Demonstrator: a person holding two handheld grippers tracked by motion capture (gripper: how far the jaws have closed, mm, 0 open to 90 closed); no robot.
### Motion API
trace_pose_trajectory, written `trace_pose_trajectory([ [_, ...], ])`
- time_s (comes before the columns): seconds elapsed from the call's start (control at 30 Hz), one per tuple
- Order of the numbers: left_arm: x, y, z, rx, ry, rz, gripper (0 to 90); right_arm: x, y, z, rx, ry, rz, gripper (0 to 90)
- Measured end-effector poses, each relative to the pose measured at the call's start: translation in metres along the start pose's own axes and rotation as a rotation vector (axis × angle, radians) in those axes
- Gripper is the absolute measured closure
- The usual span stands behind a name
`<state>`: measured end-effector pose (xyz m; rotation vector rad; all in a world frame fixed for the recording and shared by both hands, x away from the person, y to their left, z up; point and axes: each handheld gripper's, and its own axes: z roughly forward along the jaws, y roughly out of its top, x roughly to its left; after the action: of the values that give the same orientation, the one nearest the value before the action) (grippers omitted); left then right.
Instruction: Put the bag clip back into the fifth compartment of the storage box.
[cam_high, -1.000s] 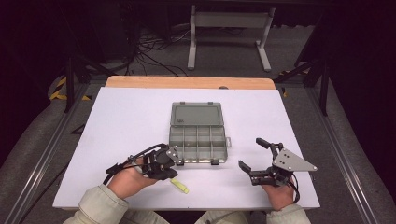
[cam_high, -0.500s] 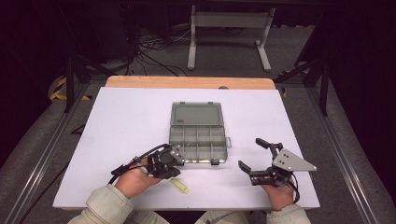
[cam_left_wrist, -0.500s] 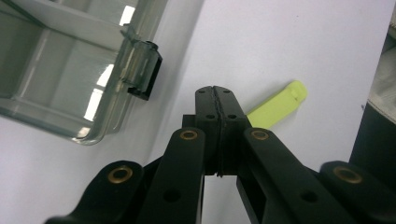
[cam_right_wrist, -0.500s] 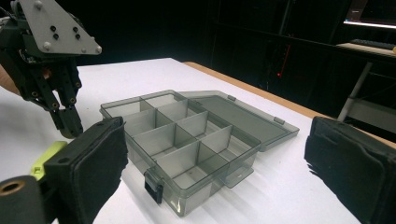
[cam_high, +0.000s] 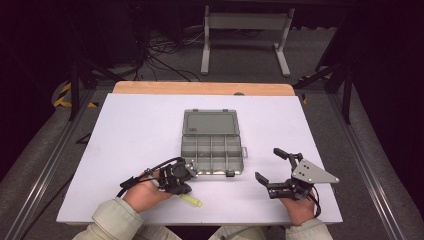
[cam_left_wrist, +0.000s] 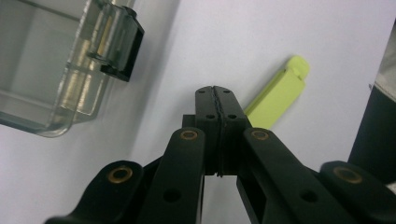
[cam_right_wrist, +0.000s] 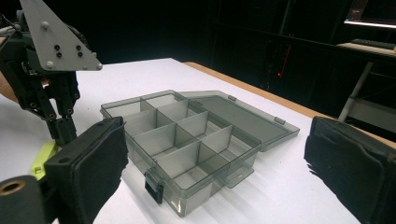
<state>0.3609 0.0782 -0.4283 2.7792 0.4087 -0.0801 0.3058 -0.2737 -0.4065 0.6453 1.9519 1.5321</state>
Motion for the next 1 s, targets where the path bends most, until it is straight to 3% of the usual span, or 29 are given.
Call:
trace_pose_trajectory([
  [0.5, -0.004, -0.0046, -0.0026, 0.041, -0.043, 0.014, 89.9, -0.0004, 0.0001, -0.0001, -0.001, 0.0, -0.003, 6.0],
  [0.83, -0.0038, -0.0053, -0.0043, 0.05, -0.038, 0.023, 89.8, -0.0003, 0.0, 0.0005, 0.002, 0.004, -0.005, 6.0],
  [1.0, -0.0021, -0.0054, -0.0098, 0.003, -0.017, 0.002, 74.0, -0.0001, 0.0, 0.0006, 0.006, -0.001, -0.009, 6.1],
])
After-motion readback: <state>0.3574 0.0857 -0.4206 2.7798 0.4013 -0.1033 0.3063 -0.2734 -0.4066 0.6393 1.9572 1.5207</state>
